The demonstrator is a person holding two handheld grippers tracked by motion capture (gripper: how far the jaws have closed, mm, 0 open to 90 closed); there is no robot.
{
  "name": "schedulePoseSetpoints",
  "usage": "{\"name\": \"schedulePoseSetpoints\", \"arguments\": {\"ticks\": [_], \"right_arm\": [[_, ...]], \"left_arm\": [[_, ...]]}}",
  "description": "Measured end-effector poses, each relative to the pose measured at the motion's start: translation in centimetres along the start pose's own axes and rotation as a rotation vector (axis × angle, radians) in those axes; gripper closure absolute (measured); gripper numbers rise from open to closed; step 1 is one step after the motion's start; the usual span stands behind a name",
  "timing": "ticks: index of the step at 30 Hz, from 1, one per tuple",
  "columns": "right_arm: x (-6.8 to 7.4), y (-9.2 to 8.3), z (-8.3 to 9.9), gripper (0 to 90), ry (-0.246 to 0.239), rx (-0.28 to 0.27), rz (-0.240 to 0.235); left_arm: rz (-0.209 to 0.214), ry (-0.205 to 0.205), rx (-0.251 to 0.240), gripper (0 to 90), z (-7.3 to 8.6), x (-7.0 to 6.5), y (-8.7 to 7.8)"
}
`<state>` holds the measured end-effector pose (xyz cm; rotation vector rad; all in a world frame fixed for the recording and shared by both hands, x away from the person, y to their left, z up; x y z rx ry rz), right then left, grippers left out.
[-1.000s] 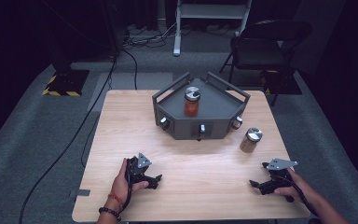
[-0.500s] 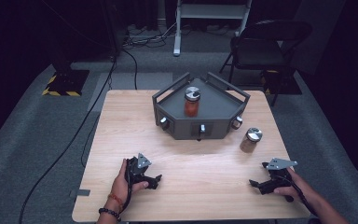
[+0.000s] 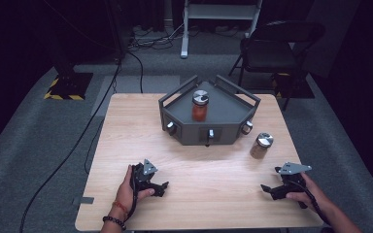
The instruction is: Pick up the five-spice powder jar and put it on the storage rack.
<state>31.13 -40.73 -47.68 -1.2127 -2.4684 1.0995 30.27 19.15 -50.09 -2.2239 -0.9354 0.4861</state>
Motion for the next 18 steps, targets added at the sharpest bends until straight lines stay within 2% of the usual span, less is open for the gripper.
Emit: {"name": "schedulePoseSetpoints", "arguments": {"ticks": [8, 10, 18], "right_arm": [[0.1, -0.3, -0.3, 1.9, 0.027, -0.03, 0.034], [0.0, -0.5, -0.5, 2.0, 0.033, -0.036, 0.03], [-0.2, -1.0, -1.6, 2.3, 0.025, -0.034, 0.047]], "left_arm": [[0.0, 0.0, 0.0, 0.3, 0.0, 0.0, 0.0], [0.0, 0.0, 0.0, 0.3, 0.0, 0.0, 0.0], [0.0, 0.0, 0.0, 0.3, 0.0, 0.0, 0.0]]}}
Point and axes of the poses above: each handheld gripper's, and its own axes: y roughly forward along the jaws, z roughly out of its underside, x roughly to its left, the point moved 5 cm from there along y, roughly forward along the jaws, and after that the axes turned 6 degrees about z, right-handed, at the moved point
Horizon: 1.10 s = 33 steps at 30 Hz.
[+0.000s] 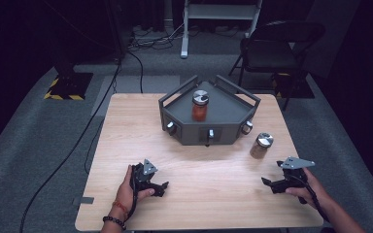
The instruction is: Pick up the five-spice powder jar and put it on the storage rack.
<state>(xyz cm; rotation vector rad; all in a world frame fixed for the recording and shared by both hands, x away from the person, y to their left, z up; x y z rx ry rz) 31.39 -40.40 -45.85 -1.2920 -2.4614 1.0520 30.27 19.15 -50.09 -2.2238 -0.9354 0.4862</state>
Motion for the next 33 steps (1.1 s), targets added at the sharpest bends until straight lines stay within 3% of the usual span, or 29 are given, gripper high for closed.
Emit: {"name": "schedulePoseSetpoints", "arguments": {"ticks": [7, 16, 22, 33], "right_arm": [[-0.4, -0.8, -1.5, 2.4, -0.016, -0.014, 0.02], [-0.3, -0.2, -2.6, 2.5, -0.02, -0.042, 0.048], [-0.7, 0.5, -2.9, 2.5, 0.019, -0.069, 0.065], [-1.2, 2.0, -3.1, 2.5, 0.05, -0.062, 0.068]], "left_arm": [[0.0, 0.0, 0.0, 0.2, 0.0, 0.0, 0.0], [0.0, 0.0, 0.0, 0.2, 0.0, 0.0, 0.0], [0.0, 0.0, 0.0, 0.3, 0.0, 0.0, 0.0], [0.0, 0.0, 0.0, 0.3, 0.0, 0.0, 0.0]]}}
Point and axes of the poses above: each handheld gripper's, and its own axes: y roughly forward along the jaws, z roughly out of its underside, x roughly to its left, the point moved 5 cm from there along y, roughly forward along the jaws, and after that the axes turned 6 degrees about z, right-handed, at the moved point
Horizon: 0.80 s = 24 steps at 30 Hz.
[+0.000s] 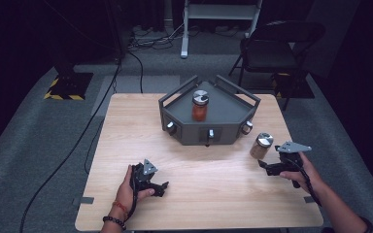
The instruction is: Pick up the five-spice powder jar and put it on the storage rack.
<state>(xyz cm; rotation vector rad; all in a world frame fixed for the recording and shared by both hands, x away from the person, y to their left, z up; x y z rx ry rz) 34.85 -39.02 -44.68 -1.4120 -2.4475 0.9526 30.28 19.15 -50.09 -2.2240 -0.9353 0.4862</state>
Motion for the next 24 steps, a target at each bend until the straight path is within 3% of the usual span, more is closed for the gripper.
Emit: {"name": "schedulePoseSetpoints", "arguments": {"ticks": [6, 12, 24], "right_arm": [[-0.2, 0.9, -0.3, 2.6, 0.019, -0.009, 0.0], [-0.7, 2.1, -0.3, 4.4, 0.088, -0.022, -0.01], [-0.9, 3.4, -0.1, 10.8, 0.149, -0.051, -0.013]], "left_arm": [[0.0, 0.0, 0.0, 0.3, 0.0, 0.0, 0.0], [0.0, 0.0, 0.0, 0.3, 0.0, 0.0, 0.0], [0.0, 0.0, 0.0, 0.2, 0.0, 0.0, 0.0]]}}
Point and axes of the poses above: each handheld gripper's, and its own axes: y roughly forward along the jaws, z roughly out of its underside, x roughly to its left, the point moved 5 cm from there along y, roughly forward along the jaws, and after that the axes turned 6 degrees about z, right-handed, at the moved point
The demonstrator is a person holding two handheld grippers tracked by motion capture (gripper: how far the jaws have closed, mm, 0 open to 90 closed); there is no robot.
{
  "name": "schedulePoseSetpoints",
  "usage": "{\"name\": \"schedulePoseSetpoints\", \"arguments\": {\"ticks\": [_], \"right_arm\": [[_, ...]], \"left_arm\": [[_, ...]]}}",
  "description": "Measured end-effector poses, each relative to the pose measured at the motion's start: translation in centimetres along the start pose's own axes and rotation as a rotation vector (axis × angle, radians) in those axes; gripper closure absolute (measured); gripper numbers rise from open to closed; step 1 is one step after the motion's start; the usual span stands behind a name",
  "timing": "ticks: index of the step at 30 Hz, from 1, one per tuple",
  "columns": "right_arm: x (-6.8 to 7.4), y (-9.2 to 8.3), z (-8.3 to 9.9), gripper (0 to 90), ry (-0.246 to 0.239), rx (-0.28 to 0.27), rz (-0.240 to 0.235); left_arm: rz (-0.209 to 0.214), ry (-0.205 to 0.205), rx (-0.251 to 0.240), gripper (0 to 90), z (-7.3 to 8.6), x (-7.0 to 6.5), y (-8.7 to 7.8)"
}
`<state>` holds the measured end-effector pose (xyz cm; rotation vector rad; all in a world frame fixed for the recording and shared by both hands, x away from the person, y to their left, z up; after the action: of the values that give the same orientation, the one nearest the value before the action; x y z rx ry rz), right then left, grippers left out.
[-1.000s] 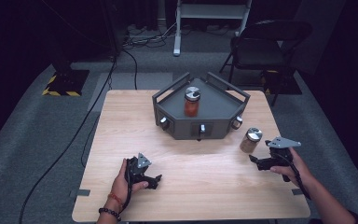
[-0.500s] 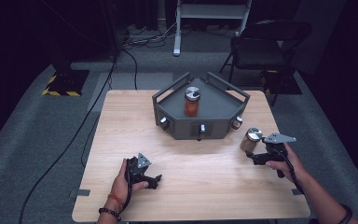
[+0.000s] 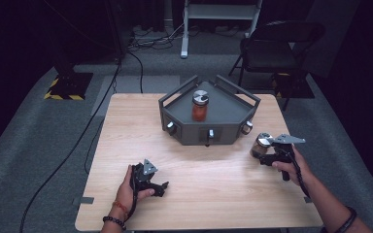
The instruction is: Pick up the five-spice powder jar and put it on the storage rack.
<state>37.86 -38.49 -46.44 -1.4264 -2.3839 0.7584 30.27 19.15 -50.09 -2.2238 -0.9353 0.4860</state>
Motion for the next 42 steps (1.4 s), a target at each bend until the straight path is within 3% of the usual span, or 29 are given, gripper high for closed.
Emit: {"name": "schedulePoseSetpoints", "arguments": {"ticks": [3, 6, 17, 29, 42], "right_arm": [[-0.2, 0.2, 0.5, 16.1, 0.028, -0.023, 0.004], [-0.3, 0.6, 0.7, 17.4, 0.022, -0.013, 0.005], [-0.4, 1.5, 1.3, 28.6, 0.036, -0.068, 0.026], [-0.6, 1.2, 1.7, 30.4, -0.005, -0.093, 0.021], [-0.5, 0.7, 1.5, 30.7, -0.017, -0.097, 0.017]], "left_arm": [[0.0, 0.0, 0.0, 0.2, 0.0, 0.0, 0.0], [0.0, 0.0, 0.0, 0.3, 0.0, 0.0, 0.0], [-0.005, -0.005, 0.001, 0.3, 0.0, -0.1, 0.0], [-0.005, -0.005, 0.001, 0.3, 0.0, -0.1, 0.0], [-0.005, -0.005, 0.001, 0.3, 0.0, -0.1, 0.0]]}}
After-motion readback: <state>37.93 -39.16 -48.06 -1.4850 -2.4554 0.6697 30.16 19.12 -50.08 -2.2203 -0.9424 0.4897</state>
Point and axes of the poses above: each handheld gripper's, and its own axes: y roughly forward along the jaws, z roughly out of its underside, x roughly to its left, the point moved 5 cm from there along y, roughly forward along the jaws, and after that the axes turned 6 degrees about z, right-handed, at the moved point
